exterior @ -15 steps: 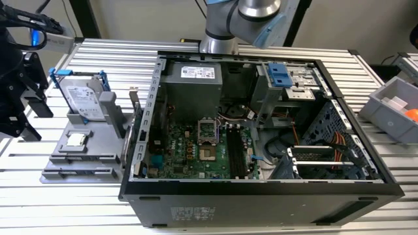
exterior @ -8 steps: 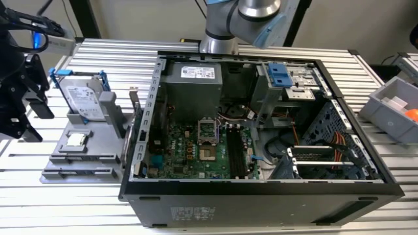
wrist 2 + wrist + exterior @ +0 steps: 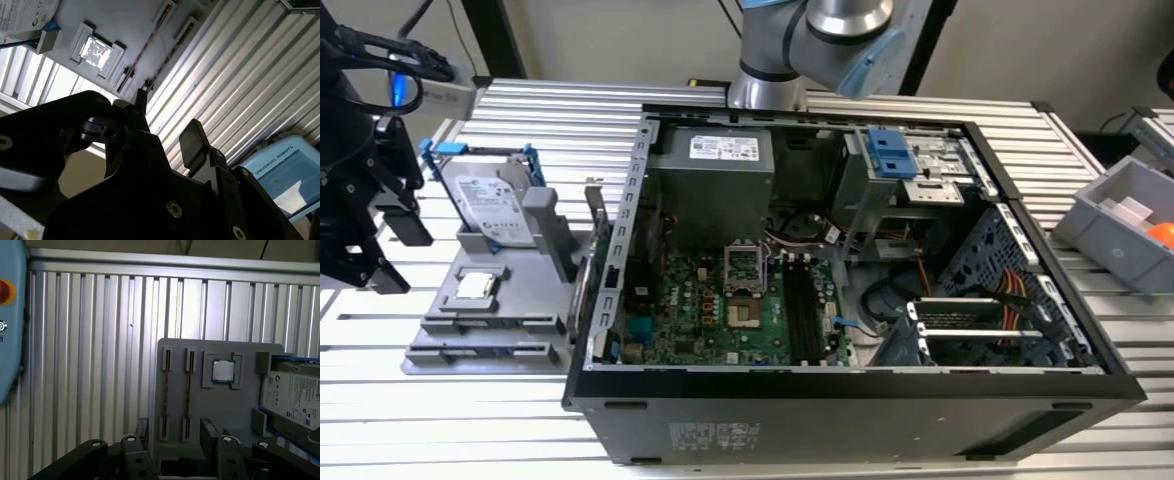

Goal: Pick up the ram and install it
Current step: 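Pick up the ram and move it above insertion slot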

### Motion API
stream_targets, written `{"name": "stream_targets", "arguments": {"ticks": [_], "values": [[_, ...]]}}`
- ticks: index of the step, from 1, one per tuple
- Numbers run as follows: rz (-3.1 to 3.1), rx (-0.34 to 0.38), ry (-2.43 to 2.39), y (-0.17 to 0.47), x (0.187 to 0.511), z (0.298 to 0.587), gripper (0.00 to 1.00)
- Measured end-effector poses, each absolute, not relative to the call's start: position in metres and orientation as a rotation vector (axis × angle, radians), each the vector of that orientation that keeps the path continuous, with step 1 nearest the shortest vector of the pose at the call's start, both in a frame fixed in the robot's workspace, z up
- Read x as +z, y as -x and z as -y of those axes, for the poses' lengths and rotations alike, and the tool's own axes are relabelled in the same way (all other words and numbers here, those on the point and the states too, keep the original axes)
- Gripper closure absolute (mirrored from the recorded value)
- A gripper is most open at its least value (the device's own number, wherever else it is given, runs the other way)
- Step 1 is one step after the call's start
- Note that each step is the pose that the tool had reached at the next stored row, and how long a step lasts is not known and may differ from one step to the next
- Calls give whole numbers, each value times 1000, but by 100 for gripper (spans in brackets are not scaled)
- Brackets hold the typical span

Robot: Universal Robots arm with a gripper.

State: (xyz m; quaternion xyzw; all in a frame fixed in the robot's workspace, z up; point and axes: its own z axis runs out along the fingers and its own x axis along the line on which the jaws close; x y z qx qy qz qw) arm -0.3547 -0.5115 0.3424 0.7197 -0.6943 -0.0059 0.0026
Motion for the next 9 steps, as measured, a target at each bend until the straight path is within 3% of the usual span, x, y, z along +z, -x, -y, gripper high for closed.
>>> {"name": "stream_targets", "arguments": {"ticks": [9], "values": [[2177,-18,-2257,355,337,511,0]]}}
